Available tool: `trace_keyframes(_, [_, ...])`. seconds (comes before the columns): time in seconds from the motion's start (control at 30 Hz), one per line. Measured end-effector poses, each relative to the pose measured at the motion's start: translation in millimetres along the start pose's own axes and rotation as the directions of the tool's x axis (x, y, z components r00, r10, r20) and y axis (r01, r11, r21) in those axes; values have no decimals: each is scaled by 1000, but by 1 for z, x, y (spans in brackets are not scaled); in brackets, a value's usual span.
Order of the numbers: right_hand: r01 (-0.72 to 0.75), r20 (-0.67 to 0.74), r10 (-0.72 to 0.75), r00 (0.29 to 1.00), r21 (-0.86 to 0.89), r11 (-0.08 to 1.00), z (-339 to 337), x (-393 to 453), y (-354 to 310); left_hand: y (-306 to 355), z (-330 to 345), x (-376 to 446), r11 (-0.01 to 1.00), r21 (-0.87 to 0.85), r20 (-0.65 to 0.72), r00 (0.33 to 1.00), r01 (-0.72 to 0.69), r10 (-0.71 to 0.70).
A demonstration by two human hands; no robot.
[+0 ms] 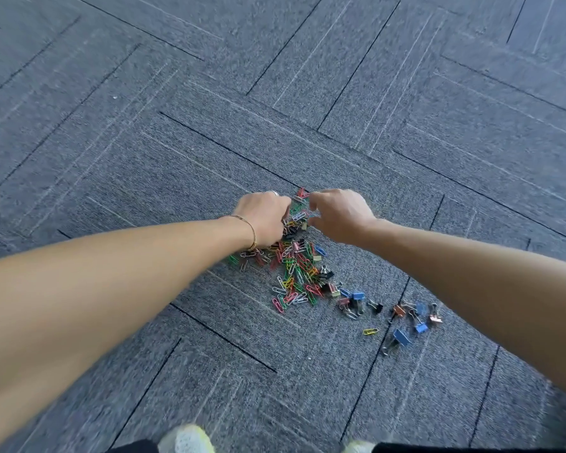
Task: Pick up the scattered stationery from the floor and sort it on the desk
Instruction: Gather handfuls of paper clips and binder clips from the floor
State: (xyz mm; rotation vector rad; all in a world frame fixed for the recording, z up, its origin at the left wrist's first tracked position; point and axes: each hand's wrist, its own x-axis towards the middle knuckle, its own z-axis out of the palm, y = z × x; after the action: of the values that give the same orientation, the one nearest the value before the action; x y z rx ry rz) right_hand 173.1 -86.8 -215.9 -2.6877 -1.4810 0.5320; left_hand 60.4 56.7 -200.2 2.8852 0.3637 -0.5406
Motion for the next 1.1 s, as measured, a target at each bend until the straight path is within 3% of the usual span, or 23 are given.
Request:
trace_keyframes(0.27, [7, -1, -7, 1000, 13, 1000, 10, 3, -9, 2, -1, -3, 1000, -12, -63, 998, -10, 9])
trace_keyframes(0.4, [-123, 18, 122, 992, 158, 980, 11, -11, 5, 15, 6, 3, 997, 21, -86, 994, -69, 70])
trace_keyframes(0.5, [-271, 76, 261, 962, 354, 895, 4, -19, 21, 26, 8, 14, 989, 14, -83, 986, -144, 145])
trace_keyframes(0.53, [-334, 139, 305, 942, 461, 822, 1, -22, 26, 28, 10, 17, 984, 10, -78, 981, -175, 176])
trace_keyframes(0.6, [-442, 277, 355, 893, 690, 573, -5, -29, 31, 32, 13, 23, 971, 12, -75, 968, -239, 239])
trace_keyframes(0.67, [-472, 349, 364, 864, 813, 341, -10, -35, 33, 35, 19, 26, 957, -1, -73, 954, -290, 290])
trace_keyframes(0.8, [-506, 474, 349, 809, 863, 1, -15, -44, 31, 43, 25, 30, 929, 53, -37, 929, -366, 368])
trace_keyframes(0.87, [-548, 538, 328, 777, 834, -71, -16, -47, 32, 45, 26, 33, 920, 75, -16, 922, -384, 386])
trace_keyframes(0.93, [-581, 566, 297, 769, 813, -43, -15, -48, 32, 47, 26, 35, 913, 96, 3, 918, -396, 397])
trace_keyframes(1.0, [-597, 559, 297, 775, 800, 52, -12, -50, 31, 48, 25, 36, 900, 123, 6, 907, -418, 421])
trace_keyframes(1.1, [-587, 493, 329, 805, 741, 327, -4, -54, 27, 50, 23, 35, 874, 154, 1, 884, -462, 467])
